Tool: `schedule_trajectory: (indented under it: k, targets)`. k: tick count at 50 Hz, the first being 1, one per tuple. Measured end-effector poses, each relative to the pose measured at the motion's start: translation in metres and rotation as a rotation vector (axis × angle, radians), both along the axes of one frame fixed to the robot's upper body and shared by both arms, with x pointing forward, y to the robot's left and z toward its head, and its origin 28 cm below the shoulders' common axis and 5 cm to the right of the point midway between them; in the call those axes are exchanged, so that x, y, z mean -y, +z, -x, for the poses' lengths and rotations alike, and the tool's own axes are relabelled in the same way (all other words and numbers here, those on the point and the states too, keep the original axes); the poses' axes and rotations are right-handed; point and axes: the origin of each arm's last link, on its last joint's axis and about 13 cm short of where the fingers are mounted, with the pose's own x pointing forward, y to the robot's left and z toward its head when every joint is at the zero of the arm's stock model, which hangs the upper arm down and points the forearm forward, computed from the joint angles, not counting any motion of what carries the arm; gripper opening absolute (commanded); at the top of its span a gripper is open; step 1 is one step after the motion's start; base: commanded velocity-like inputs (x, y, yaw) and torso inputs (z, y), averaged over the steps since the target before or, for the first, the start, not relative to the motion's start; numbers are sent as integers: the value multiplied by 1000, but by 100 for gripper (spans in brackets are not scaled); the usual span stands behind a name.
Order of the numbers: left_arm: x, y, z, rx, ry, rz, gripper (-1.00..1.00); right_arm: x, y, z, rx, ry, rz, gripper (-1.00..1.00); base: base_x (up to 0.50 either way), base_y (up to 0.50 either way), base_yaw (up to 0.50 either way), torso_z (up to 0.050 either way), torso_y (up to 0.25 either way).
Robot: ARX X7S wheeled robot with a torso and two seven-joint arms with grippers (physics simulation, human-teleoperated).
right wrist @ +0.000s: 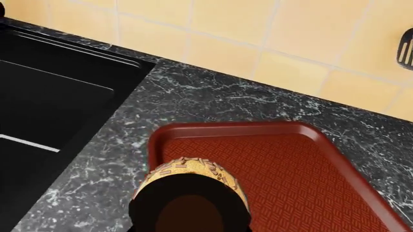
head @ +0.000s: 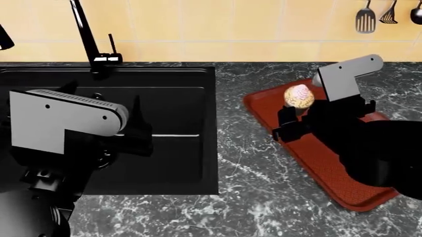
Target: Move the fresh-baked cupcake off the tray onto the counter, and place the bowl used for mixing into the sink.
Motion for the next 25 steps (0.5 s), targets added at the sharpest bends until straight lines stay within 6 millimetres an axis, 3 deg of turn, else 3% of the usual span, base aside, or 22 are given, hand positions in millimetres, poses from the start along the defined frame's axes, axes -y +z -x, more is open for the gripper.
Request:
schedule_trajectory:
  k: [25]
  targets:
    - [2, 1, -1, 0, -6, -4, 100, 1, -3, -1, 2, 9, 16, -100, 0, 439, 0, 0, 0]
